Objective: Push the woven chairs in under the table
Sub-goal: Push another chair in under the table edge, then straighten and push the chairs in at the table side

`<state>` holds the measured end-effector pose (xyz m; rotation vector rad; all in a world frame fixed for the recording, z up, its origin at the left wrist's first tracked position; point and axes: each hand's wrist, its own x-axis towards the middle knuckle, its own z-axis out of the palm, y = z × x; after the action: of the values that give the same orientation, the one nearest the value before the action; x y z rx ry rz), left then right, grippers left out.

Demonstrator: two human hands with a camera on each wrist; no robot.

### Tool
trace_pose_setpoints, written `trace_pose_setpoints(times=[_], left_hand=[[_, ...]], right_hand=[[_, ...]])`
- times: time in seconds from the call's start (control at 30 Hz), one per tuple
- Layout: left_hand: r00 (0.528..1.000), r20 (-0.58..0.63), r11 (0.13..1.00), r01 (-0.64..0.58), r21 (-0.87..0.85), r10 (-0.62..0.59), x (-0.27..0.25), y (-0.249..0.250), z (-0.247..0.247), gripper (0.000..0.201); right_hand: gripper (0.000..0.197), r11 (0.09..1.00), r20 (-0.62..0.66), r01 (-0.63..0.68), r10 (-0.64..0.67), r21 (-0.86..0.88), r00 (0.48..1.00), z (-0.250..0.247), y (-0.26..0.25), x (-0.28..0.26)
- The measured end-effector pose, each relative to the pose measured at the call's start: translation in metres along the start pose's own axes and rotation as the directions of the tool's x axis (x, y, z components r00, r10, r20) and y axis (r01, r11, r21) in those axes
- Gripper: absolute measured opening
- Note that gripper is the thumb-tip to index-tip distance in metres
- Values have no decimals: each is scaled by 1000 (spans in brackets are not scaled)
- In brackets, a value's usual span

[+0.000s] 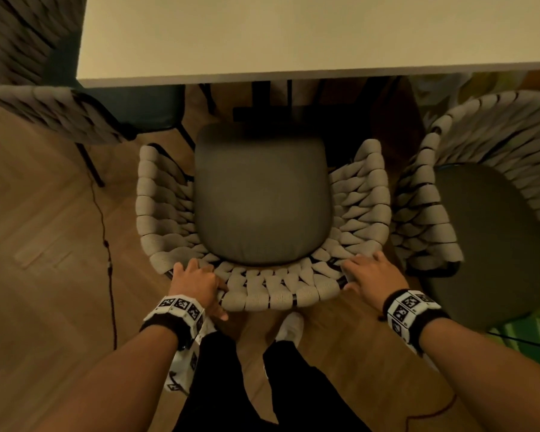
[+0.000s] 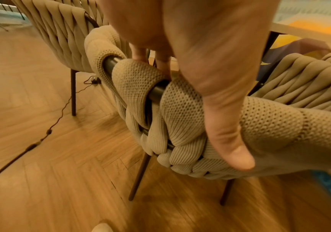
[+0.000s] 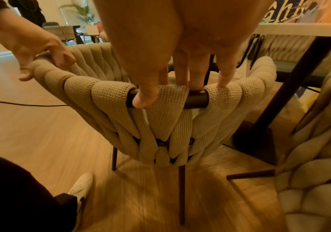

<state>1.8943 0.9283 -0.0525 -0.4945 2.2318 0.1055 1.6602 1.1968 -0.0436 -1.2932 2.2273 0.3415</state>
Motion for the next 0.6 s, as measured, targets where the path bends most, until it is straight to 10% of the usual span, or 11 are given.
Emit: trace_pose_setpoints(times=[0.6], left_hand=[[994, 92, 965, -25, -262, 50, 12, -27, -3, 58]], right_hand=[[34, 978, 84, -140, 128, 155, 988, -9, -15, 2]])
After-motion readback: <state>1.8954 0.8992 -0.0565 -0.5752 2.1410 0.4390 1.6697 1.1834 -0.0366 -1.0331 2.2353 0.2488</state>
